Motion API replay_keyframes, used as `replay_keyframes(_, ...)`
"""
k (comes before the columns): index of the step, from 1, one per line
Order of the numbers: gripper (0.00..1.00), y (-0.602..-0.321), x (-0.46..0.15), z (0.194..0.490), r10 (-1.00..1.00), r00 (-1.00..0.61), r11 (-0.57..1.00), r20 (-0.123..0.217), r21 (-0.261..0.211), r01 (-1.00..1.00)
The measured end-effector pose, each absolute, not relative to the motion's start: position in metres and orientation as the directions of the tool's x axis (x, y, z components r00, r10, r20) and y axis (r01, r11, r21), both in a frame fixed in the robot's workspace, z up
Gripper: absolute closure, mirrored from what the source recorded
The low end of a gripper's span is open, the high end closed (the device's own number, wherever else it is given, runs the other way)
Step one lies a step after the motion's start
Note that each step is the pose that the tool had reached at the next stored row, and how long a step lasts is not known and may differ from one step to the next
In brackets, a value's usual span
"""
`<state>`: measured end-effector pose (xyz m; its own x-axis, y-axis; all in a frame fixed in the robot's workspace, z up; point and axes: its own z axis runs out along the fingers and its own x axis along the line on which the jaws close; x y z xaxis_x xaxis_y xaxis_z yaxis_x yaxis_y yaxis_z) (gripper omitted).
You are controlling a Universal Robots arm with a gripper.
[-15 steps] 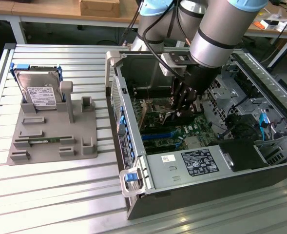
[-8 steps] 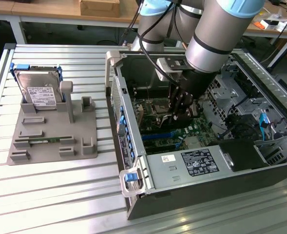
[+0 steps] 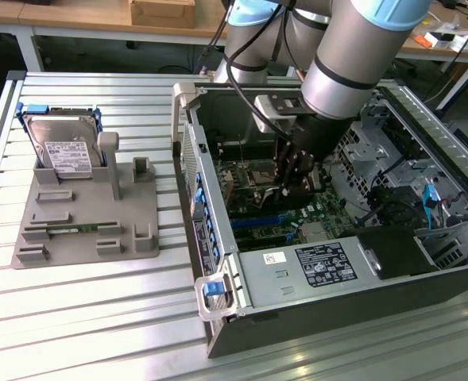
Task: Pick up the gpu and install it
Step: 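Insert the gpu into the slot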
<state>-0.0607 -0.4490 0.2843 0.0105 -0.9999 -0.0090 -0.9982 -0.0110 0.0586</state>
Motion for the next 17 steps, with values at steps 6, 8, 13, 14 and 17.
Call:
replay_keyframes(6, 0.74, -0.4493, -0.0613, 0.2843, -1.000, 0.011, -0.011, -0.009, 0.059, -0.998)
replay_keyframes(8, 0.74, -0.4494, -0.0613, 0.2843, -1.000, 0.011, -0.011, -0.009, 0.059, -0.998)
replay_keyframes(13, 0.74, -0.4493, -0.0632, 0.2840, -1.000, 0.011, -0.011, -0.009, 0.059, -0.998)
replay_keyframes(14, 0.74, -0.4493, -0.0645, 0.2838, -1.000, 0.011, -0.011, -0.009, 0.059, -0.998)
replay_keyframes(17, 0.74, -0.4493, -0.0652, 0.2838, -1.000, 0.011, -0.011, -0.009, 0.059, -0.998)
